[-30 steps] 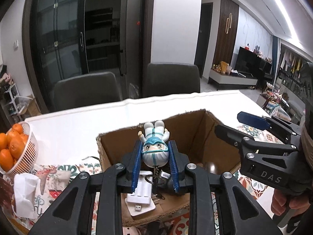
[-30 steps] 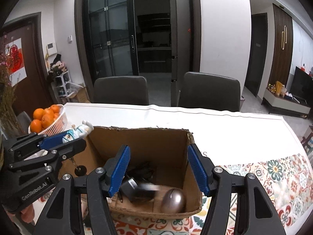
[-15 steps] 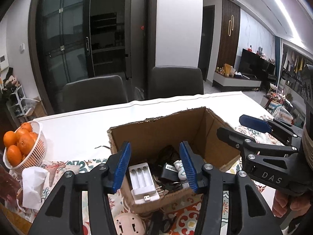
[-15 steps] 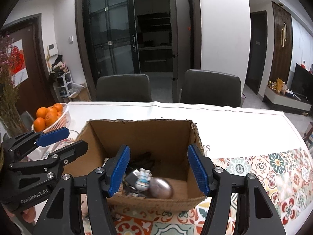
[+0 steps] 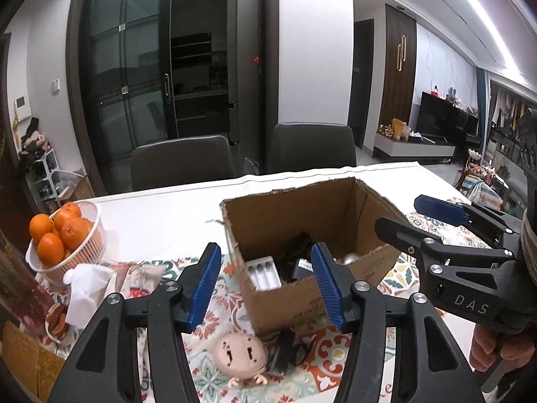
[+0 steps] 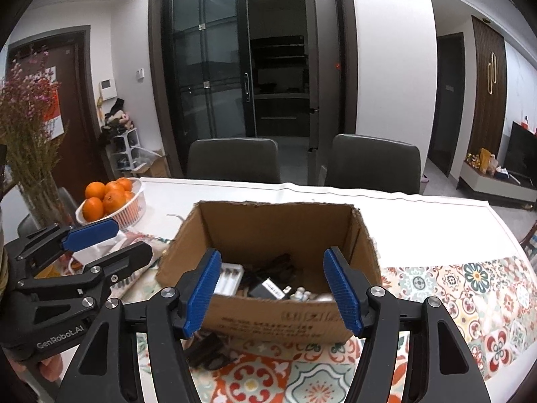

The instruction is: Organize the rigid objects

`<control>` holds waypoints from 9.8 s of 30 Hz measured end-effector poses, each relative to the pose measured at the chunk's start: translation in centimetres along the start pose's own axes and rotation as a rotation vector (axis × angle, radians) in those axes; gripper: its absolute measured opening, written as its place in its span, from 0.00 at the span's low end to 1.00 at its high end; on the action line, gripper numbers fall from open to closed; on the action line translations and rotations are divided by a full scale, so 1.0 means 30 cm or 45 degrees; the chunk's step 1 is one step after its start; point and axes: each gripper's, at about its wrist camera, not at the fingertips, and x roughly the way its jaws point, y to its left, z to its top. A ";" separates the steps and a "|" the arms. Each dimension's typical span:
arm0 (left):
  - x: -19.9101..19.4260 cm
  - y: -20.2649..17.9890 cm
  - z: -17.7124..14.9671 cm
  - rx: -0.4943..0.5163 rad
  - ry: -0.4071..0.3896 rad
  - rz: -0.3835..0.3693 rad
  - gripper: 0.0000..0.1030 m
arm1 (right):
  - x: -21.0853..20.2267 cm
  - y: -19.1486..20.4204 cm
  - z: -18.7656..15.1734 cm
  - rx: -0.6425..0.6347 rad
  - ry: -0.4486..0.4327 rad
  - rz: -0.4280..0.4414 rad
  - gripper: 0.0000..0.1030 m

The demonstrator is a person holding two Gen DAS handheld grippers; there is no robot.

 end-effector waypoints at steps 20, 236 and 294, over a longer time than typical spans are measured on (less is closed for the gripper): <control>-0.046 0.100 -0.215 -0.043 0.072 0.048 0.61 | 0.017 0.139 -0.170 0.003 0.101 0.052 0.71; 0.283 -0.080 0.061 -0.023 0.134 0.067 0.83 | 0.213 -0.153 0.019 0.119 0.137 -0.135 0.54; -0.565 -0.179 -0.338 -0.043 -0.262 0.313 1.00 | -0.532 0.079 -0.320 0.111 -0.137 -0.260 0.92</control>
